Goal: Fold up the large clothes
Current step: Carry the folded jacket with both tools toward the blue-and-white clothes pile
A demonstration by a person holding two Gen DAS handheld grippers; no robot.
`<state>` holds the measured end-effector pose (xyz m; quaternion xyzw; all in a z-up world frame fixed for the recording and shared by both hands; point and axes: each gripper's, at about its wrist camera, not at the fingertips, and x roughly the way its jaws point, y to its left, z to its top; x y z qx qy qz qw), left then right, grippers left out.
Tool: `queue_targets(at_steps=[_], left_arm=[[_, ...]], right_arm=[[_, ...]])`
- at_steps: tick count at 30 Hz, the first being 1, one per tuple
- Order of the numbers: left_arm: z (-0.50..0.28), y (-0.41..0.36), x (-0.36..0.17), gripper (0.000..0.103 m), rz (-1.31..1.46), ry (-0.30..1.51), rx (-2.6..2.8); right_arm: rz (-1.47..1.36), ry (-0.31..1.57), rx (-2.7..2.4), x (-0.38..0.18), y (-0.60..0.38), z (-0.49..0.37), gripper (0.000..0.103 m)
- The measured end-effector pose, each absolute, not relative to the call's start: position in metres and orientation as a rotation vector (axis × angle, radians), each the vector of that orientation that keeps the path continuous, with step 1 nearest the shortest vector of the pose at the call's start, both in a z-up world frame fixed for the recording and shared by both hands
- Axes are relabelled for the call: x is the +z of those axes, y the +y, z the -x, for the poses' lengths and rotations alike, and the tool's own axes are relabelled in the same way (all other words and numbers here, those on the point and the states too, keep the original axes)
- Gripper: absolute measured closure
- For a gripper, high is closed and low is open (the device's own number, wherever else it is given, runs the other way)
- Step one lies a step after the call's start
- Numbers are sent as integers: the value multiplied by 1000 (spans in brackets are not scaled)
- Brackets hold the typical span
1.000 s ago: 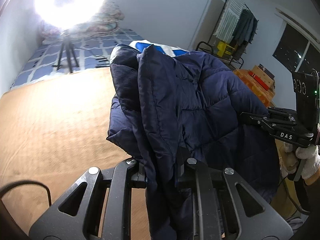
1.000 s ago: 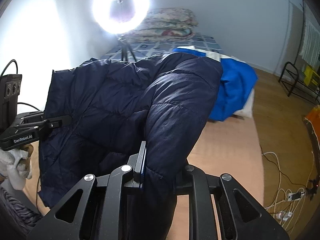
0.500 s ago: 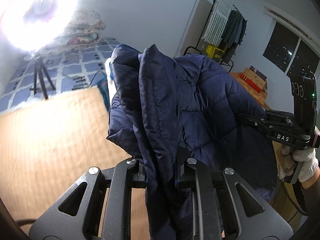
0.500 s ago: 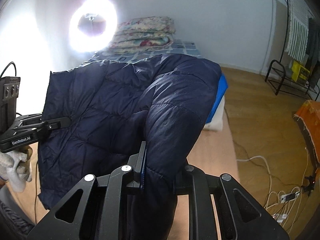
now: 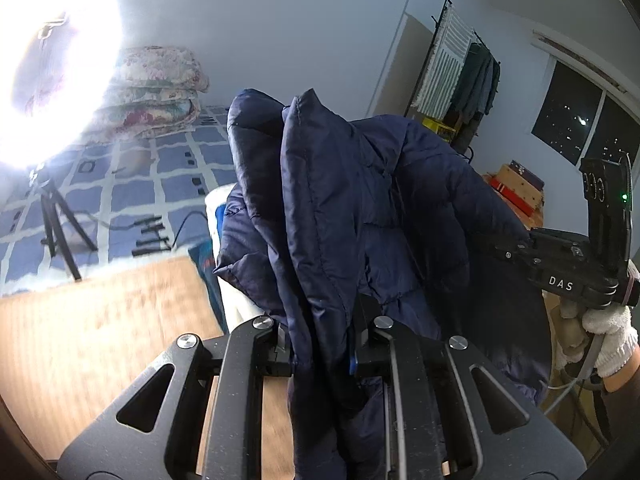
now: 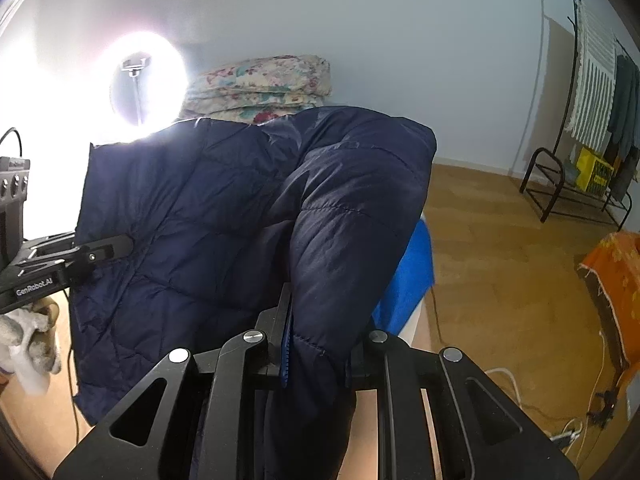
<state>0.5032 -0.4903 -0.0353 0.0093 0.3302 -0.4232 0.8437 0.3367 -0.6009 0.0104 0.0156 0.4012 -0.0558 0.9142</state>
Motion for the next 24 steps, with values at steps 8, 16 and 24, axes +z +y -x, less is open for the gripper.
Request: queue_targets(at_steps=[8, 16, 24], left_arm=[[-546, -535, -30, 88, -21, 661, -891], [-590, -570, -46, 88, 26, 679, -899], [-613, -586, -79, 88, 19, 720, -889]], right_arm=[[-25, 813, -158, 9, -646, -381, 87], [-33, 820, -171, -9, -685, -424, 87], [-83, 872, -157, -51, -718, -438, 87]])
